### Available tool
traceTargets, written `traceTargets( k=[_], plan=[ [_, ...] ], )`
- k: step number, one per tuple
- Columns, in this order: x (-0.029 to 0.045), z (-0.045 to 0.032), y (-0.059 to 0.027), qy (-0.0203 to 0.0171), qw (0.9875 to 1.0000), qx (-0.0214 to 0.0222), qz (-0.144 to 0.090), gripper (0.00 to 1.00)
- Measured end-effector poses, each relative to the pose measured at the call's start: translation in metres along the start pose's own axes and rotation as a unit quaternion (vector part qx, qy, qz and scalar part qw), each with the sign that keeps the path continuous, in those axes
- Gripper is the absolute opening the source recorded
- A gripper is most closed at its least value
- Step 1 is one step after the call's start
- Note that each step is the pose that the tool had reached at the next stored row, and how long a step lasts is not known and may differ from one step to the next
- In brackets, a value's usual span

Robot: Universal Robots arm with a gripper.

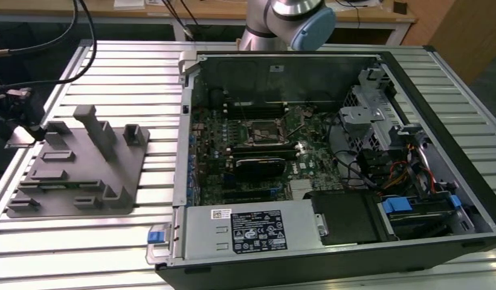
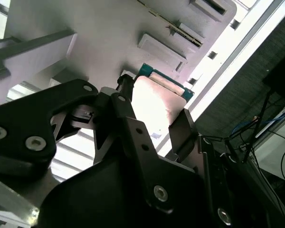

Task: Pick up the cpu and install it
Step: 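Pick up the cpu and move it towards the insertion slot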

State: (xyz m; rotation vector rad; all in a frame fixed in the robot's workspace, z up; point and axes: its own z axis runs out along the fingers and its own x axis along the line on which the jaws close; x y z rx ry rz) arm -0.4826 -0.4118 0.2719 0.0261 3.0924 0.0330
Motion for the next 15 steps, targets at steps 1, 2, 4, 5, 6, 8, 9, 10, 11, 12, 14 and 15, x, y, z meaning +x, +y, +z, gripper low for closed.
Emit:
traceTargets(
  k=[1,2,4,5,6,8,9,10,11,12,14,15],
  plan=[
    [-0.0001,-0.0031,0.0001,0.0,1.0,0.0,0.0,0.55],
    [-0.0003,-0.0062,0.0001,0.0,1.0,0.0,0.0,0.55],
    [-0.0006,-0.0123,0.0003,0.0001,1.0,0.0,0.0,0.55],
    [-0.0007,-0.0154,0.0003,0.0001,1.0,0.0,0.0,0.55],
    [-0.0009,-0.0184,0.0004,0.0,1.0,0.0,0.0,0.55],
    [-0.0017,-0.0349,0.0008,0.0001,1.0,0.0,0.0,0.55],
    [-0.002,-0.041,0.0009,0.0,1.0,0.0,0.0,0.55],
    [-0.0021,-0.0435,0.001,0.0,1.0,0.0,0.0,0.55],
    [-0.0022,-0.0461,0.001,0.0,1.0,0.0,0.0,0.55],
    [-0.0024,-0.0487,0.0011,0.0,1.0,0.0,0.0,0.55],
    [-0.0026,-0.0535,0.0012,0.0,1.0,0.0,0.0,0.55],
    [-0.0027,-0.0557,0.0012,0.0,1.0,0.0,0.0,0.55]
  ],
)
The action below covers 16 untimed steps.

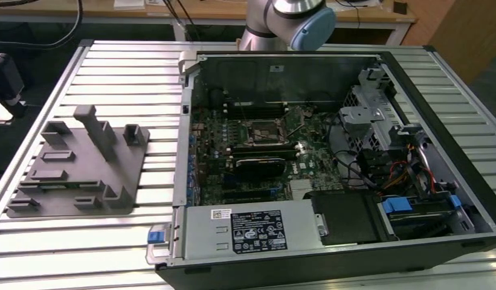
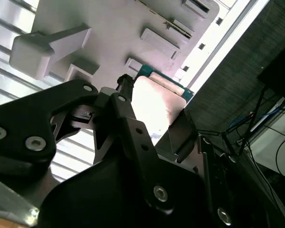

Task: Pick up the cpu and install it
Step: 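Pick up the cpu and move it towards the insertion slot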

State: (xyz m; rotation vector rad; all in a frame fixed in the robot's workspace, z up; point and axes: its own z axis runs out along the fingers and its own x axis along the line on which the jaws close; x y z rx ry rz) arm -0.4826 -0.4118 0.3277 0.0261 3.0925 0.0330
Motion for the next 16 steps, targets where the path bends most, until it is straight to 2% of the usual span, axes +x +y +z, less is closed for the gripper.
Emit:
traceTargets(
  k=[16],
  plan=[
    [-0.0016,-0.0336,0.0007,0.0,1.0,0.0,0.0,0.55]
  ],
)
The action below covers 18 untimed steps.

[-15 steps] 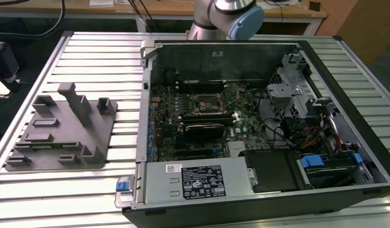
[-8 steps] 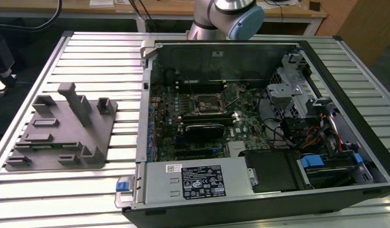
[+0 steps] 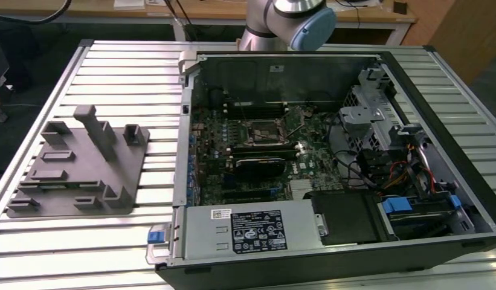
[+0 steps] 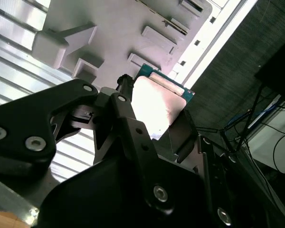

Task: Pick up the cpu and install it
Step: 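Pick up the cpu and move it towards the insertion slot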

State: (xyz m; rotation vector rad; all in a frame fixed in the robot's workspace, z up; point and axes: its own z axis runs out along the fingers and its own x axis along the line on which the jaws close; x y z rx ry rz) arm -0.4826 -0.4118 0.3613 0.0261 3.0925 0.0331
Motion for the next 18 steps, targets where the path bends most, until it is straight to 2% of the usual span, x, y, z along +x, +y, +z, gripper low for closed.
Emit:
traceTargets(
  k=[4,11,18],
  plan=[
    [-0.0003,-0.0064,0.0001,0.0,1.0,0.0,0.0,0.55],
    [-0.0012,-0.0071,0.0002,0.0001,1.0,0.0001,0.0,0.55],
    [-0.0115,-0.0064,0.0003,0.0,1.0,0.0,0.0,0.55]
  ],
)
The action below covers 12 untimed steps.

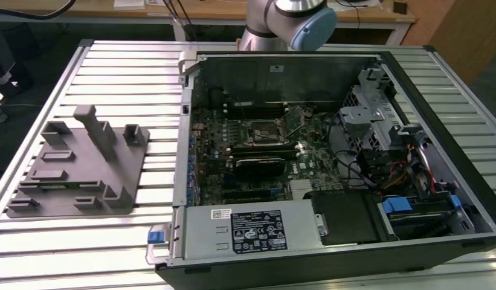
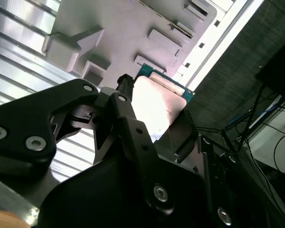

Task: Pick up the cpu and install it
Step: 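Pick up the cpu and move it towards the insertion slot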

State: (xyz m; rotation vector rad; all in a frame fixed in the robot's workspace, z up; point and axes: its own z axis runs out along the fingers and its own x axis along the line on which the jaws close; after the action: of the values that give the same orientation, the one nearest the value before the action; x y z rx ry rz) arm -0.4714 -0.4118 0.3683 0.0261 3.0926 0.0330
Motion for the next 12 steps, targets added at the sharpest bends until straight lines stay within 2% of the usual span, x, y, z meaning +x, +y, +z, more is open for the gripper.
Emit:
traceTargets(
  k=[12],
  plan=[
    [-0.0181,0.0009,0.0003,-0.0001,1.0,0.0,0.0,0.55]
  ],
)
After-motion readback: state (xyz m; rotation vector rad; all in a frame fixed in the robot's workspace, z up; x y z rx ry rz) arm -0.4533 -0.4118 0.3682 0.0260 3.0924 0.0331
